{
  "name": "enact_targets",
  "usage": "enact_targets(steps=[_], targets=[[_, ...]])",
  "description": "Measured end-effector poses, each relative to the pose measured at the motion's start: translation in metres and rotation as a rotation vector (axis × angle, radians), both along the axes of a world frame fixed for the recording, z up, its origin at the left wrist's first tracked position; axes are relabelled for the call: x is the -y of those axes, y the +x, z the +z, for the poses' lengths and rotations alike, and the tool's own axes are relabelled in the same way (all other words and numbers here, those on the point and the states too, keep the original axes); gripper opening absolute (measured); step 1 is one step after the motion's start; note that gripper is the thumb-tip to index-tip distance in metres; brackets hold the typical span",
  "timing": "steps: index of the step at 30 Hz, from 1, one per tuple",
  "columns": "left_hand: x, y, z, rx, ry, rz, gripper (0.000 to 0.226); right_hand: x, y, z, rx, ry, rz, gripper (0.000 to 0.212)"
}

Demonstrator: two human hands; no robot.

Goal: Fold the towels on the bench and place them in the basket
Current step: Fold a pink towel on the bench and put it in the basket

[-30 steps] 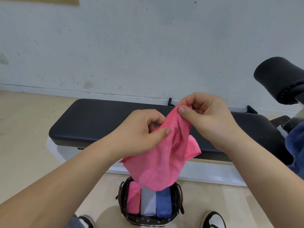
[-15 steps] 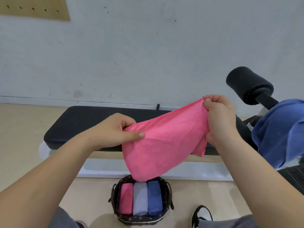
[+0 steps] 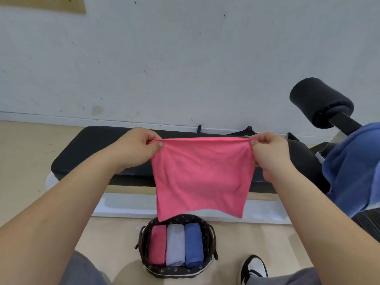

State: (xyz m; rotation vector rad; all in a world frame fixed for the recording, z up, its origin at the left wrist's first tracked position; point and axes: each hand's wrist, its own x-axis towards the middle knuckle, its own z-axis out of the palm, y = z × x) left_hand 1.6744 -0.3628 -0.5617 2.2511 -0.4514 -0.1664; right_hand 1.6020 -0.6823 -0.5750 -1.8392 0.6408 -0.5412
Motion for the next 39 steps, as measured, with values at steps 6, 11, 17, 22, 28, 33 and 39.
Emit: enact_targets(steps=[6,11,17,22,28,33,39], targets=[[0.006,0.039,-0.019,0.037,-0.002,0.171,0.011,0.001,0.044,-0.006,0.09,0.313,-0.027,0.009],[0.024,0.077,-0.037,0.061,-0.107,0.351,0.013,0.002,0.093,-0.025,0.074,0.29,-0.005,0.022],[0.051,0.118,-0.063,-0.118,-0.194,0.438,0.014,0.009,0.136,-0.054,-0.074,0.161,-0.086,0.027],[0.071,0.14,-0.078,-0.16,-0.307,0.509,0.018,0.021,0.157,-0.064,-0.056,0.288,-0.193,0.017],[0.072,0.153,-0.084,-0.11,-0.312,0.461,0.04,0.021,0.154,-0.068,0.004,0.054,-0.017,0.032],[0.06,0.114,-0.07,0.333,0.111,0.124,0.024,-0.008,0.121,-0.049,-0.069,-0.528,0.307,0.025],[0.049,0.04,-0.06,0.457,0.246,-0.226,0.02,-0.072,0.056,-0.016,-0.394,-0.681,0.759,0.025]])
